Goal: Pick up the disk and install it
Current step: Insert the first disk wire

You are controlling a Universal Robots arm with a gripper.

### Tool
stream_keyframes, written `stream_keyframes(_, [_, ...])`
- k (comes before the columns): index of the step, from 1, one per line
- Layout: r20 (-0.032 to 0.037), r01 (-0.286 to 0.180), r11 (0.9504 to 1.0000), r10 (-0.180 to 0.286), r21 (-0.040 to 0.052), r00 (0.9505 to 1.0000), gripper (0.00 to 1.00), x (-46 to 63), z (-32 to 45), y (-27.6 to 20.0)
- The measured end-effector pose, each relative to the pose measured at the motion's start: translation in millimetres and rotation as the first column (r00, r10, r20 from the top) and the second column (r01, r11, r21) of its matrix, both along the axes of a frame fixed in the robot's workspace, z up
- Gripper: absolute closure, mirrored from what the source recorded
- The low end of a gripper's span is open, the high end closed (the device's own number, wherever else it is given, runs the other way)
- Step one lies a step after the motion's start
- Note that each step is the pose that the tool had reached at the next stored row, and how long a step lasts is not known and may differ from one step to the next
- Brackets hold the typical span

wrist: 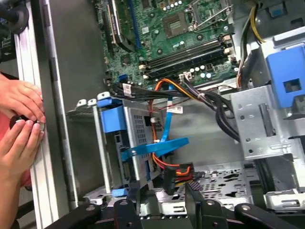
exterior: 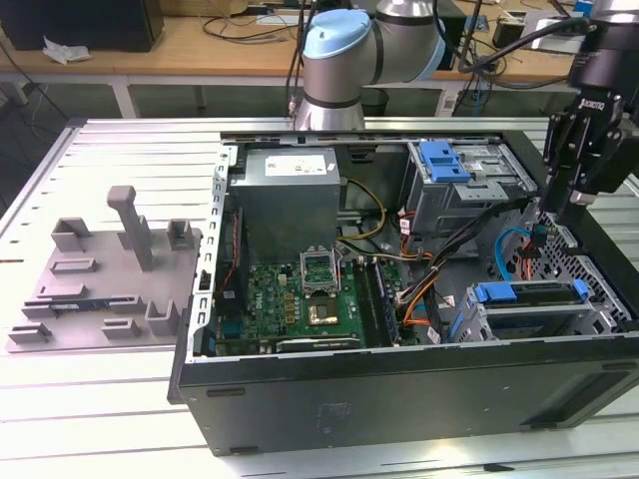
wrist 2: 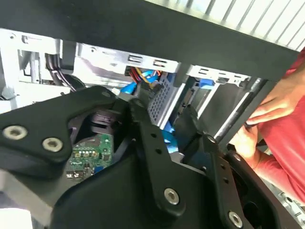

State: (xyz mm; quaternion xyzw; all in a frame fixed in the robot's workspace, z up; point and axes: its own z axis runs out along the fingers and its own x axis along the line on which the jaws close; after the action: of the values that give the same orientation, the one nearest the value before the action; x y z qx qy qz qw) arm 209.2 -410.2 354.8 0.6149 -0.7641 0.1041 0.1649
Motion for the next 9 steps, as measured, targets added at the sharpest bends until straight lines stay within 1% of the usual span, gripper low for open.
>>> stream_keyframes(1, [0.0000,0.003,1.0000,-0.003,-0.0011,1.0000,0.58,0.1,-2.0,1.6])
stream_keyframes(2, [0.0001,0.005,1.0000,-0.005,-0.0024,1.0000,0.58,0.1,-3.1,2.8])
stream_keyframes(3, [0.0001,0.008,1.0000,-0.008,-0.0052,1.0000,0.65,0.1,-4.3,4.6])
stream_keyframes(5, [0.0001,0.010,0.9999,-0.010,-0.0134,0.9999,0.65,0.1,-4.9,5.9])
stream_keyframes(6, [0.0001,0.011,0.9997,-0.011,-0.0209,0.9999,0.65,0.1,-5.3,6.2])
stream_keyframes(8, [0.0003,0.017,0.9990,-0.017,-0.0404,0.9999,0.65,0.1,-5.8,6.3])
stream_keyframes(9, [0.0004,0.022,0.9987,-0.022,-0.0462,0.9998,0.65,0.1,-6.3,6.3])
